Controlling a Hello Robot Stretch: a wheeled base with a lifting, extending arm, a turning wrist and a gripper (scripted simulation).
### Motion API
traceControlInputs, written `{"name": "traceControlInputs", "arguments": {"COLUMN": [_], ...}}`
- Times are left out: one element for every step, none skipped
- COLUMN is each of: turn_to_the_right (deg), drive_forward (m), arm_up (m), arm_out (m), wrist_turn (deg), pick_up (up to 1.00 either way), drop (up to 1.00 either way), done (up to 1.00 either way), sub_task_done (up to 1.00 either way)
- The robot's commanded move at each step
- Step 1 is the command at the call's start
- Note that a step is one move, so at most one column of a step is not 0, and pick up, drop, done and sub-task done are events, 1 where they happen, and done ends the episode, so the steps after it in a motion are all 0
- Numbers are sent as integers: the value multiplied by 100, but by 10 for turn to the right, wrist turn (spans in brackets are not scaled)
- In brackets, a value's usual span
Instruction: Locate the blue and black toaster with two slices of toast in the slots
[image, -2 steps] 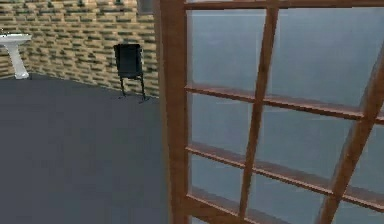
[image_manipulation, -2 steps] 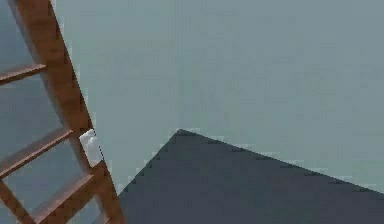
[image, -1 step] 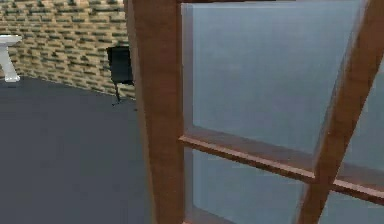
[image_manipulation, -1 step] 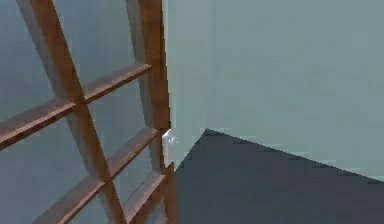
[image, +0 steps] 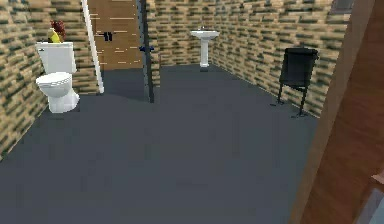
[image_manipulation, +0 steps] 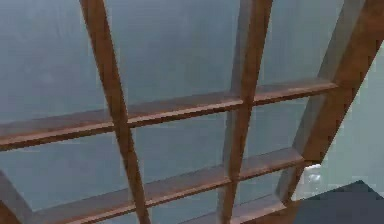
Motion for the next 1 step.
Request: {"name": "traceControlInputs", "arguments": {"turn_to_the_right": [-180], "drive_forward": [0], "arm_up": [0], "arm_out": [0], "wrist_turn": [0], "pick_up": [0], "drop": [0], "done": [0], "sub_task_done": [0]}}
